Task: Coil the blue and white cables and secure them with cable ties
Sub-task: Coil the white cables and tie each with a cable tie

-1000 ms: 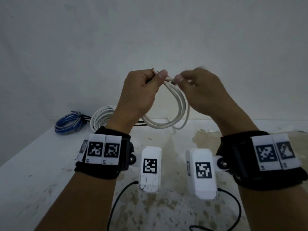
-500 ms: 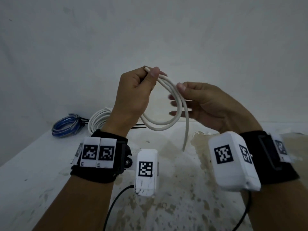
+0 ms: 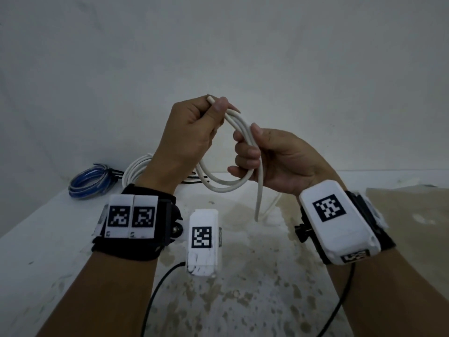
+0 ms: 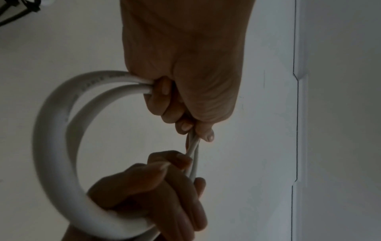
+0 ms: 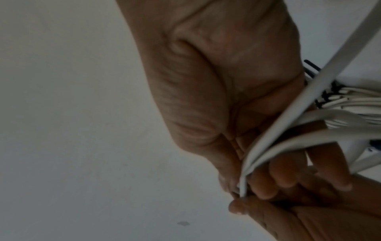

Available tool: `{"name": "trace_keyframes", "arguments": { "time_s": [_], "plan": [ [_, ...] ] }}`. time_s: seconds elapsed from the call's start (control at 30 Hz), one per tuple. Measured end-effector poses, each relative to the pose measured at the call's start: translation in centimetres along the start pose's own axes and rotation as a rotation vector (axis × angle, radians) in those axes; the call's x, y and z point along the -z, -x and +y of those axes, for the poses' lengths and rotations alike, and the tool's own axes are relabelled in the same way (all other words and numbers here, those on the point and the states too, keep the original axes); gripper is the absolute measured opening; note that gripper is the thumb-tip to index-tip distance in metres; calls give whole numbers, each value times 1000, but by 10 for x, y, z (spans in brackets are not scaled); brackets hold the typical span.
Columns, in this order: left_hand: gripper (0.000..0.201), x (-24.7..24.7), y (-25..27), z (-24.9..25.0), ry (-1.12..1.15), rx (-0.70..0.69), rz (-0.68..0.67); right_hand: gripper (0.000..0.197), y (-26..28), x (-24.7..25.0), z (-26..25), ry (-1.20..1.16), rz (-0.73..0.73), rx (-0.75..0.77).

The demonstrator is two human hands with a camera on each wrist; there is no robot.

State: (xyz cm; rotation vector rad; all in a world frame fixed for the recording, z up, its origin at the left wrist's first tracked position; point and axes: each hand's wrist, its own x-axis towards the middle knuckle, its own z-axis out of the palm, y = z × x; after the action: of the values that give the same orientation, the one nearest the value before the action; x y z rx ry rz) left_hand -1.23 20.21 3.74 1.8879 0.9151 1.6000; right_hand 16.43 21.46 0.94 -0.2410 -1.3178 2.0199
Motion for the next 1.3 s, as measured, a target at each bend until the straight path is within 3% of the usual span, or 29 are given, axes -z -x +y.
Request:
{"name": "trace_keyframes", "arguments": {
  "time_s": [0.13, 0.27, 0.5, 0.7, 0.83, 0.9, 1.0, 1.1, 1.17, 1.3],
  "plan": [
    [29, 5, -2, -1, -136, -38, 12, 31, -2, -6, -4, 45, 37, -39],
    [30, -3, 2, 0, -307, -95, -41, 40, -8, -20, -10, 205, 217, -100],
    [36, -10, 1, -3, -306, -80, -15, 44, -10, -25, -13, 158, 365, -91],
    [36, -15, 1, -3, -271, -76, 34, 37, -7, -25, -14, 157, 340, -61],
    [32, -20, 1, -8, -247, -58, 64, 38, -10, -32, -13, 324, 506, -2],
    [34, -20, 0, -8, -182, 10, 91, 39, -11, -35, -12, 348, 572, 60],
    [46, -16, 0, -10, 42, 234, 106, 39, -10, -31, -15, 198, 619, 145],
    [44, -20, 1, -12, 398, 430, 98, 40, -8, -27, -17, 103, 629, 177],
    [39, -28, 1, -13, 567, 515, 176, 39, -9, -26, -15, 144, 637, 189],
    [35, -30, -2, -14, 553, 554, 312, 39, -13, -25, -10, 229, 602, 175]
  ]
}}
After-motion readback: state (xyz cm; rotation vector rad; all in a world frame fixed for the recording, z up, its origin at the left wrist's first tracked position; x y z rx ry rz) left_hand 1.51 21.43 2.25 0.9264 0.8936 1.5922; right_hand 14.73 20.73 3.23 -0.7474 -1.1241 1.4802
